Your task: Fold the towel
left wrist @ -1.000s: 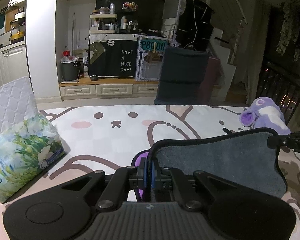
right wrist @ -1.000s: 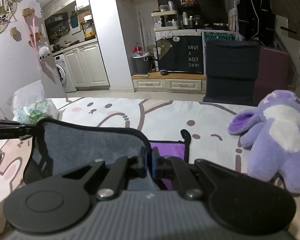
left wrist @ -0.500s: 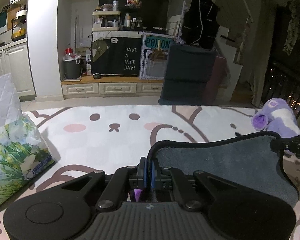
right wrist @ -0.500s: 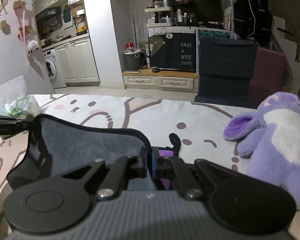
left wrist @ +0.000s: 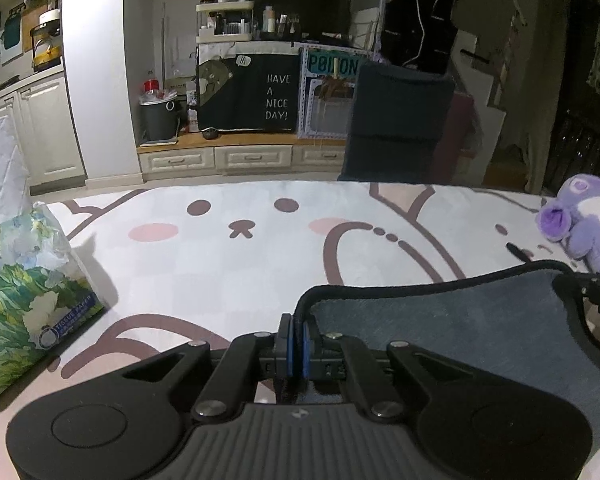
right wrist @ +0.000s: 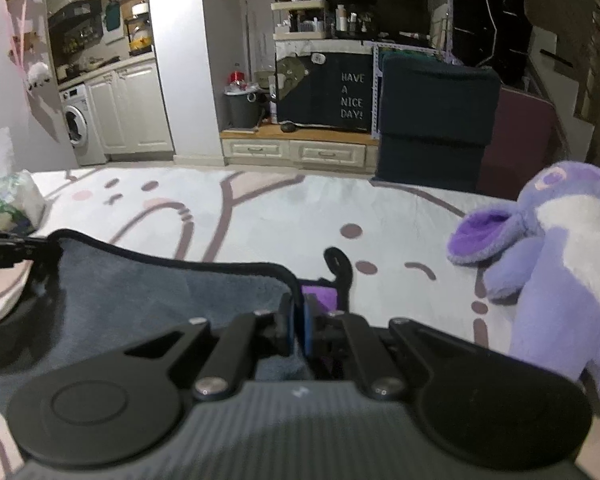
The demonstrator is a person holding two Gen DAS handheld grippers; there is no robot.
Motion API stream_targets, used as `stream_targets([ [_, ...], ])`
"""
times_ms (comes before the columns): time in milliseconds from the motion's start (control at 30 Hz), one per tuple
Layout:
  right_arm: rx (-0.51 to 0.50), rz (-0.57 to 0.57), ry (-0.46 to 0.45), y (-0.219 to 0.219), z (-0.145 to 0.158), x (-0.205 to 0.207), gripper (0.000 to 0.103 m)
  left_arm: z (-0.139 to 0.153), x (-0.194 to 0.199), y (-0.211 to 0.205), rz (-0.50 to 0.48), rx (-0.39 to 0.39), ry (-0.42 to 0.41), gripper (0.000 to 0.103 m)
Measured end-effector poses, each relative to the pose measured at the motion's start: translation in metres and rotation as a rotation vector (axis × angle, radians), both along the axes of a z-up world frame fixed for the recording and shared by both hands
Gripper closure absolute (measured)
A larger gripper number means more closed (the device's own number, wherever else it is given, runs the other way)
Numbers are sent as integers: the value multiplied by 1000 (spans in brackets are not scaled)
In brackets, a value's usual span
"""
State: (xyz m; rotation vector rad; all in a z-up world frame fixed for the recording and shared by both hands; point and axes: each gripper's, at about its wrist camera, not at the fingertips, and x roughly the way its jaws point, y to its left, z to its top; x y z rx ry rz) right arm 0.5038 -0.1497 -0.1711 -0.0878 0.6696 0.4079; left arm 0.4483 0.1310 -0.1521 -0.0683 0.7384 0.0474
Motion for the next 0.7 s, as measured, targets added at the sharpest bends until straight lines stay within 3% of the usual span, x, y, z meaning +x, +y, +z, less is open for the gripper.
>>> stream_targets([
  [167, -14, -18, 5, 5, -10, 8, 92, -5, 5, -1, 6, 16, 23, 95],
  [233, -33, -24, 10, 7, -15, 10, 67, -6, 5, -2, 14, 33, 27, 92],
  [367, -85, -55, -10, 11, -21, 9, 49, -7, 5, -3, 23, 51, 48, 83],
  [433, -106, -77, -12, 9, -22, 10, 38, -7, 4, -3, 32, 62, 57, 73],
  [567, -97, -122, 10, 1, -22, 12, 31, -4, -1, -1, 50, 78, 65, 51],
  [633, -103, -131, 3, -1, -20, 11, 28, -2, -4, -1, 49, 83, 64, 29],
  [700, -88, -128, 4, -2, -15, 9, 23, 2, -8, -3, 49, 92, 54, 23],
])
